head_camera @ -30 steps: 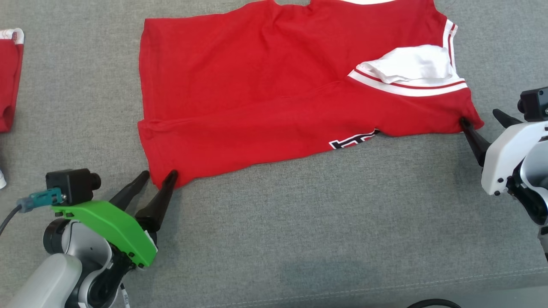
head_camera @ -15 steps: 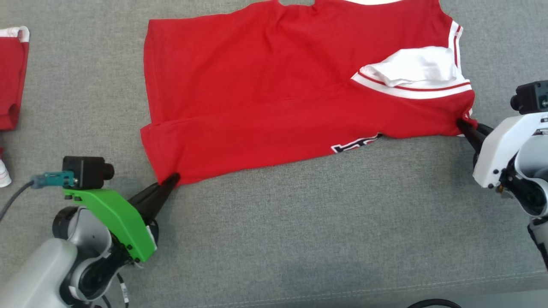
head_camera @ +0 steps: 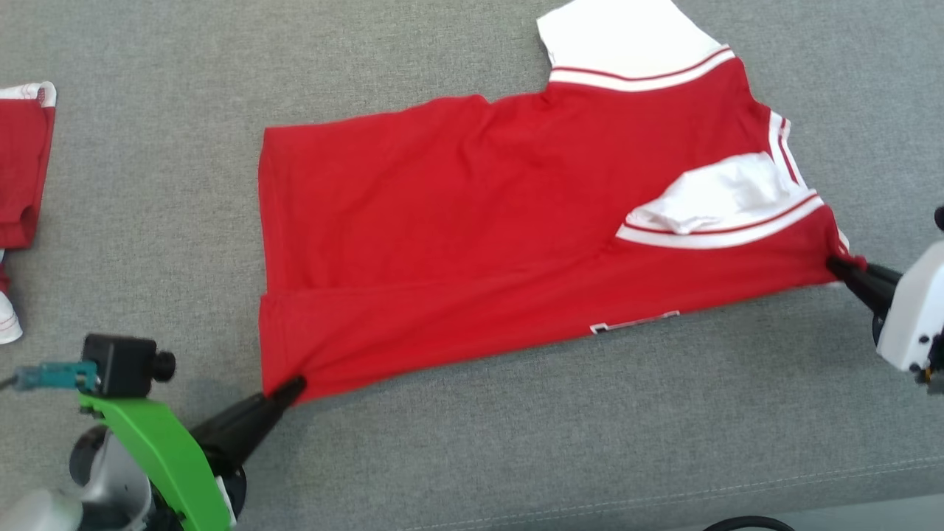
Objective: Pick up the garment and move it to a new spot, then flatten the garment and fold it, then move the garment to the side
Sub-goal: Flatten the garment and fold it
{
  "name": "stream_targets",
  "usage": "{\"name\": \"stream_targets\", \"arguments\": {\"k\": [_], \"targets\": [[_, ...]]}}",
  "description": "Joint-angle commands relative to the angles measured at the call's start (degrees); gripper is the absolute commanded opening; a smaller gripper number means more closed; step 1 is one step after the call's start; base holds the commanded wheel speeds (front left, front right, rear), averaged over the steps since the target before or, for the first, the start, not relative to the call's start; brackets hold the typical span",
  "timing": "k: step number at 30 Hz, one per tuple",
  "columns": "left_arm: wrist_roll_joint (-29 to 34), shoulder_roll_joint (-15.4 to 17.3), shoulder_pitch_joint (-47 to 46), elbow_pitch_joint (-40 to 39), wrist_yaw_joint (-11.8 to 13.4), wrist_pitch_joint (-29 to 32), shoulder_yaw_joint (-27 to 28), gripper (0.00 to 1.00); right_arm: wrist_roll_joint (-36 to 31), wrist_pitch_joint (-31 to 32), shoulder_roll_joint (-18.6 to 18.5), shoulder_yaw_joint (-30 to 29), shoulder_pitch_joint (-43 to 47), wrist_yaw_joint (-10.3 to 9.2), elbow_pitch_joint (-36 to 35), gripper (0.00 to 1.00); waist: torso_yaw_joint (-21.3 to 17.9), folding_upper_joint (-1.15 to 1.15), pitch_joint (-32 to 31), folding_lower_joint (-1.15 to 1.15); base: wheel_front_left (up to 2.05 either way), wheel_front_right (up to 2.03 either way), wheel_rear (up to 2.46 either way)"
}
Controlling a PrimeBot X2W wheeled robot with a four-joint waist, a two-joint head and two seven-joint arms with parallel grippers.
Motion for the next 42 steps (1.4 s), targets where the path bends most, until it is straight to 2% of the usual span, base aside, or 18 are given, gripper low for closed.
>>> {"name": "stream_targets", "arguments": {"k": [1, 7, 10, 12, 16, 17, 19, 24, 28, 32, 35, 37, 42], "targets": [[0.4, 0.2, 2.2, -0.8, 0.7, -0.9, -0.2, 0.00, 0.6, -0.5, -0.8, -0.3, 2.6, -0.12, -0.6, 0.00, -0.1, 0.00, 0.0, 0.00, 0.00, 0.00, 0.00], [1.3, -3.0, 6.8, -2.0, 1.7, -4.6, -2.0, 0.00, 2.4, -2.7, -0.5, -2.1, 9.6, -0.11, -1.7, 0.00, 0.0, 0.00, 0.8, 0.00, 0.00, 0.00, 0.00], [3.5, -3.3, 7.8, -1.8, 3.1, -6.0, -2.4, 0.00, 1.3, -4.5, -0.6, -3.5, 10.6, -0.12, -1.3, 0.00, -0.1, 0.00, 1.4, 0.00, 0.00, 0.00, 0.00], [4.4, -3.5, 8.1, -1.7, 4.4, -6.7, -2.3, 1.00, 0.8, -4.9, -0.5, -3.8, 10.7, -0.12, -1.2, 1.00, 0.0, 0.00, 1.7, 0.00, 0.00, 0.00, 0.00], [6.2, -1.6, 8.6, -2.7, 6.3, -7.4, -1.4, 1.00, 0.6, -4.7, 0.1, -5.6, 8.8, -0.11, -2.3, 1.00, -0.3, 0.00, 2.3, 0.00, 0.00, 0.00, 0.00], [7.7, 0.5, 9.1, -4.0, 7.8, -7.6, -0.4, 1.00, 1.0, -3.5, 1.1, -7.4, 6.8, -0.08, -3.7, 1.00, -0.6, 0.00, 2.7, 0.00, 0.00, 0.00, 0.00], [7.8, 2.9, 9.5, -6.4, 8.7, -7.3, 1.0, 1.00, 0.9, -2.1, 1.1, -8.7, 4.0, -0.08, -6.1, 1.00, -0.8, 0.00, 3.6, 0.00, 0.00, 0.00, 0.00], [7.6, 5.7, 4.6, -9.7, 9.2, -6.1, 4.6, 1.00, -2.8, -1.4, 1.7, -9.5, -4.4, -0.07, -9.0, 1.00, 0.0, 0.00, 6.5, 0.00, 0.00, 0.00, 0.00], [9.7, 5.4, -3.6, -6.1, 8.5, -3.5, 4.7, 1.00, -7.9, -1.6, 4.8, -5.5, -15.6, -0.07, -6.3, 1.00, 0.7, 0.00, 9.3, 0.00, 0.00, 0.00, 0.00], [10.9, 1.4, -13.3, -1.2, 6.1, -1.7, 3.2, 1.00, -12.8, -2.3, 7.7, -0.5, -25.6, -0.08, -0.3, 1.00, 2.6, 0.00, 11.9, 0.00, 0.00, 0.00, 0.00], [12.5, -2.8, -20.6, 3.7, 4.5, -2.2, 1.6, 1.00, -15.8, -2.8, 9.0, 2.0, -32.1, -0.08, 4.7, 1.00, 4.4, 0.00, 13.9, 0.00, 0.00, 0.00, 0.00], [13.1, -6.1, -24.6, 6.7, 3.3, -1.8, 0.0, 1.00, -18.1, -3.2, 8.8, 3.8, -35.5, -0.07, 8.0, 1.00, 5.6, 0.00, 14.9, 0.00, 0.00, 0.00, 0.00], [14.6, -11.9, -32.4, 14.4, 0.5, -1.9, -2.7, 1.00, -21.8, -4.7, 9.3, 5.5, -42.0, -0.08, 15.6, 1.00, 8.0, 0.00, 16.5, 0.00, 0.00, 0.00, 0.00]]}}
